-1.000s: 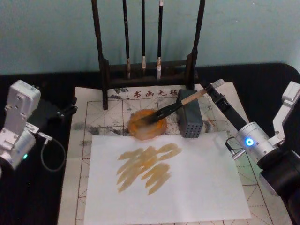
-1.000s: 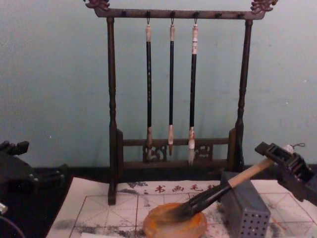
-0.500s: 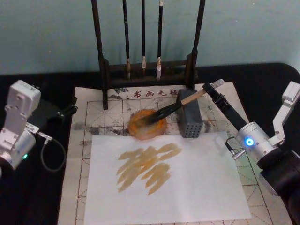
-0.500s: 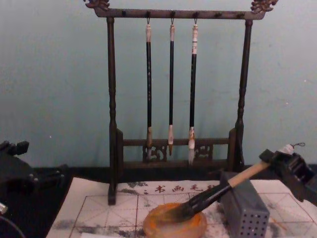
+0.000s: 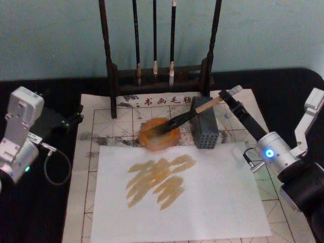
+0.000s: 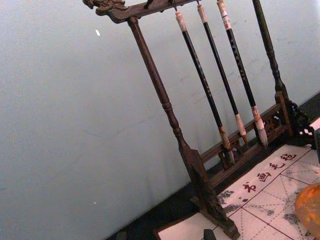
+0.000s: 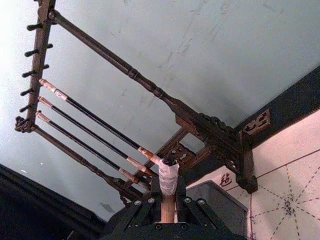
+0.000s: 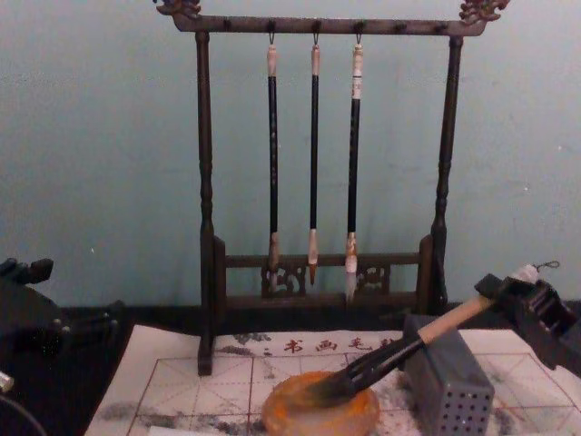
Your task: Pick up the brush from the inkstone, write on the paper, then place the brush back to its original position.
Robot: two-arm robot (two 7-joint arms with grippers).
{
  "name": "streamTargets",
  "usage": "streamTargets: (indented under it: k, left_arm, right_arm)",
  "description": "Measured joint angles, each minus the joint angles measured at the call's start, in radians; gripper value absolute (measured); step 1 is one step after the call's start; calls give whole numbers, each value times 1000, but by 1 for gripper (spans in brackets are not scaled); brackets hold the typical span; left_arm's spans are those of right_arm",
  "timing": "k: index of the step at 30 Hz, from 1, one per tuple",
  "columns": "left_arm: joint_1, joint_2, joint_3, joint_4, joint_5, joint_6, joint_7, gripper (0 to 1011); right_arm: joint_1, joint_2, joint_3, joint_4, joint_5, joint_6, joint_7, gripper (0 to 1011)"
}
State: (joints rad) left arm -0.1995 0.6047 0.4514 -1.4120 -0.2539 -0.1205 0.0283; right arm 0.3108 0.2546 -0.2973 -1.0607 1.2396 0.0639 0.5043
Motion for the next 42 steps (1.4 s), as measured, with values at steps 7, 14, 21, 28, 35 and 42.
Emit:
streamTargets:
  k: [7,14,21,28,35,42]
  left_arm:
    - [0,0,0,0,0,0,0,1001]
    - [0,0,0,0,0,0,0,1001]
    - [0,0,0,0,0,0,0,1001]
    - [0,0,0,0,0,0,0,1001]
    - [0,0,0,0,0,0,0,1001]
    - [0,0,0,0,0,0,0,1001]
  right_arm:
    - [0,0,0,0,0,0,0,174]
    - [0,2,-2,-1,0,-1,2,175]
    - [0,9,-13,-7,14,-6,28,174]
    - [2,17,-24,-25,35,-8,48,175]
    - [2,28,-36,-46,44,-14,60,175]
    - [1,41,-53,-70,44,-22,78,175]
